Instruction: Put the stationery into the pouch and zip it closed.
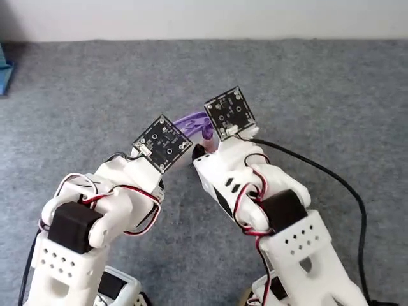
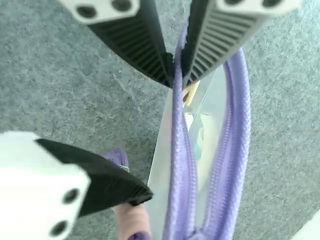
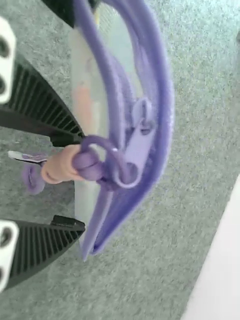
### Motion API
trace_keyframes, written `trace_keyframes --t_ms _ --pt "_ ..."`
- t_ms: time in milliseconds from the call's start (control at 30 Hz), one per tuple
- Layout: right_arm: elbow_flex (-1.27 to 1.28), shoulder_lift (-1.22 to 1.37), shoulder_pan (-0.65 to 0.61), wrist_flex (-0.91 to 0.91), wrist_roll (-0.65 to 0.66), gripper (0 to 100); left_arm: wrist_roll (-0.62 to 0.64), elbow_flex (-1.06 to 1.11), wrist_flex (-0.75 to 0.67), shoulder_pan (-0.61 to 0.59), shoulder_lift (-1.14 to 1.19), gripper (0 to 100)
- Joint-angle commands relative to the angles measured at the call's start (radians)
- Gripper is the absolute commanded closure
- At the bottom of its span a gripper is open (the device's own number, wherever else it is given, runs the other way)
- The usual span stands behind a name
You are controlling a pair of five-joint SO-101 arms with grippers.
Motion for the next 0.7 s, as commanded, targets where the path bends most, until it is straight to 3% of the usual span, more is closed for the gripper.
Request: trace_keyframes --t_ms 0,167,367,667 --pt "-0.049 0.021 0.002 -0.03 0.0 81.2 -0.006 0.001 -0.018 -0.008 0.015 99" --pt "-0.049 0.015 0.01 -0.025 -0.021 96.0 -0.006 -0.001 -0.018 -0.008 0.015 99" --pt "-0.049 -0.054 0.088 -0.018 -0.02 99.3 -0.006 -0.001 -0.018 -0.012 0.015 99" --pt "-0.049 -0.159 0.11 0.09 -0.026 99.0 -0.006 -0.001 -0.018 -0.009 0.015 99"
